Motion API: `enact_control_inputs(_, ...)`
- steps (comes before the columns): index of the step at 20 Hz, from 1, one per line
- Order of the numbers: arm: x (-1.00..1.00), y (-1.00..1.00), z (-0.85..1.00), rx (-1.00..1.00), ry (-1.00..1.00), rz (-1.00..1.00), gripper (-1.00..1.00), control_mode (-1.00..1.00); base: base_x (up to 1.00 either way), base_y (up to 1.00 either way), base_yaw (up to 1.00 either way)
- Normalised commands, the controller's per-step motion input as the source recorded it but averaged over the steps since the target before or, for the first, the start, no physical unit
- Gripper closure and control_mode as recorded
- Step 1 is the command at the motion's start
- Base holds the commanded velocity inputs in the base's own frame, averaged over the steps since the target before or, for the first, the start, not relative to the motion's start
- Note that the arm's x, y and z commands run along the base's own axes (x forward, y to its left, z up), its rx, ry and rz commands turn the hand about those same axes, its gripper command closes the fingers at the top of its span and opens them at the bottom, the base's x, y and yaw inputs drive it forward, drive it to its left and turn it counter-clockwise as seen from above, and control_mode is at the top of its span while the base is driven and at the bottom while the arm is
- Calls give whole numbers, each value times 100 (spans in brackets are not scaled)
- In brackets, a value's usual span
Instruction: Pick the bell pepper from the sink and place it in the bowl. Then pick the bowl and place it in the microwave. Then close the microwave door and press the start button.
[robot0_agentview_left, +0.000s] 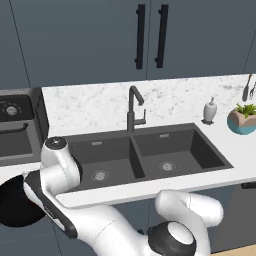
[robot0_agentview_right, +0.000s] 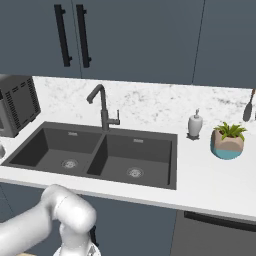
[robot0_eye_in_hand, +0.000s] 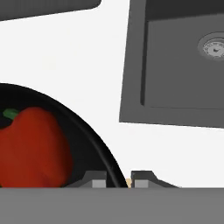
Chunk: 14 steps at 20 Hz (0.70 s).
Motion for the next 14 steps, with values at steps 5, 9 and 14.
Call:
enact_control_inputs(5, -57, -76, 27, 4, 0, -32, 100, -100, 0, 0, 0)
enact_control_inputs(9, -47, -69, 28, 6, 0, -47, 100, -100, 0, 0, 0)
enact_control_inputs(14, -36, -76, 41, 5, 0, -47, 100, -100, 0, 0, 0)
